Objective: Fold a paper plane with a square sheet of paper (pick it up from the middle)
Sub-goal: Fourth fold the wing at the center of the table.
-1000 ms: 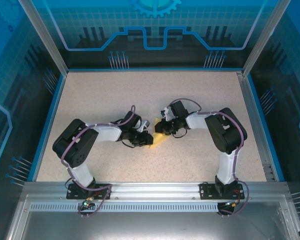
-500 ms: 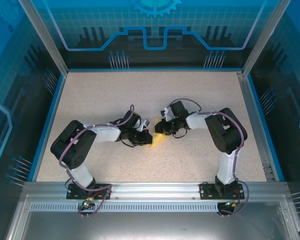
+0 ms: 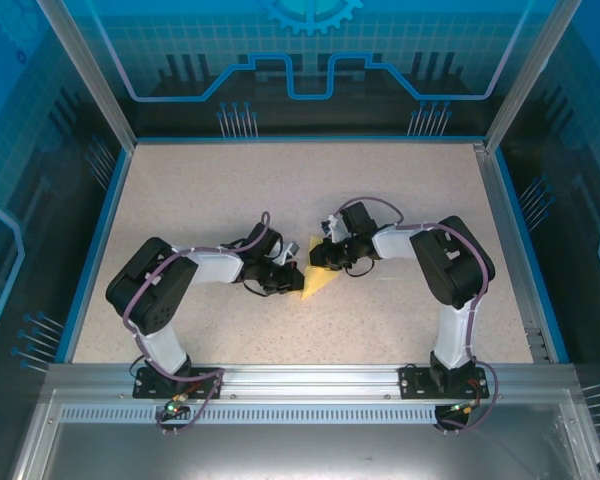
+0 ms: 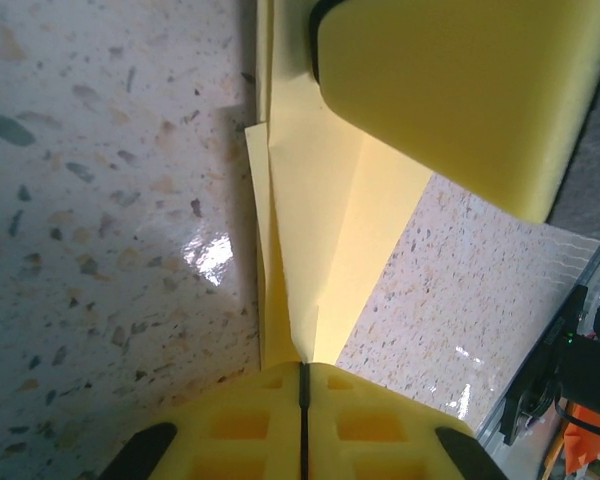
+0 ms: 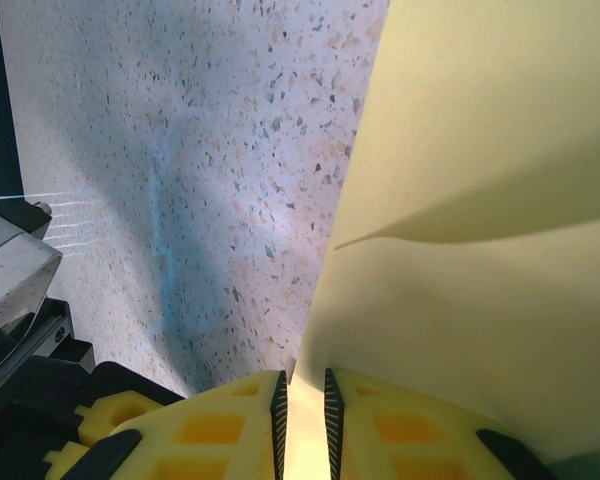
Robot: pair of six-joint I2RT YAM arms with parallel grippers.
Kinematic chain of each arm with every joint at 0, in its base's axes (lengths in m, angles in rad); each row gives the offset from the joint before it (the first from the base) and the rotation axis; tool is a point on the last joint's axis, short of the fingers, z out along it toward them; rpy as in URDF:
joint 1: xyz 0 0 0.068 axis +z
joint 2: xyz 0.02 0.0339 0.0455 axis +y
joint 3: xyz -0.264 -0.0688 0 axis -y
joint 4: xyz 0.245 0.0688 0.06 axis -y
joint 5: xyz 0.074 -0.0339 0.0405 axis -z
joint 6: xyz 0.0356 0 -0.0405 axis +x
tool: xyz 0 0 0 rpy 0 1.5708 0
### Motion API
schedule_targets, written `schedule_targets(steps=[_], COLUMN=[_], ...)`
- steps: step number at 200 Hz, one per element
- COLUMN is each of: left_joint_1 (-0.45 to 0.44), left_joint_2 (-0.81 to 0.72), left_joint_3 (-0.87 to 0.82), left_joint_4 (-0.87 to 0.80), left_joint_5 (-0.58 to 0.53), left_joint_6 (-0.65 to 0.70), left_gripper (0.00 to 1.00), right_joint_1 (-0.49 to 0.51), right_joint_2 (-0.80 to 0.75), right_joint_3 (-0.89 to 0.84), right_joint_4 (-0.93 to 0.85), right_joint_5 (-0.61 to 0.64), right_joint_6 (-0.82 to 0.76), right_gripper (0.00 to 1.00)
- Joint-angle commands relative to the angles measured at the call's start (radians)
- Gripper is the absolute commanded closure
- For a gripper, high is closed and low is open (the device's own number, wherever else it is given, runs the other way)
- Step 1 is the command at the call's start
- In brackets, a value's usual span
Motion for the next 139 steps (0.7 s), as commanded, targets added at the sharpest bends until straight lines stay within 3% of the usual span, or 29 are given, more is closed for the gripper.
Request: schedule_targets(steps=[1, 108, 139], left_joint_1=[0.004, 0.003, 0.003], left_joint_2=[0.012, 0.067, 0.066], left_joint_3=[-0.020, -0.056, -0.049], left_joint_4=[-0.023, -0.034, -0.073], left_joint_5=[0.040, 0.157, 0.130], left_joint_6=[0.032, 0.144, 0.139], left_gripper=[0.95, 1.00, 1.00], right_joint_1=[-0.006, -0.009, -0.009], right_joint_2=[0.053, 0.065, 0.062], right_joint_3=[-0.049, -0.047, -0.045], right_joint_4=[-0.102, -0.112, -0.125], right_joint_5=[0.093, 0.110, 0.116], right_joint_6=[-0.022, -0.022, -0.028], right_gripper=[0.79, 0.80, 0.80])
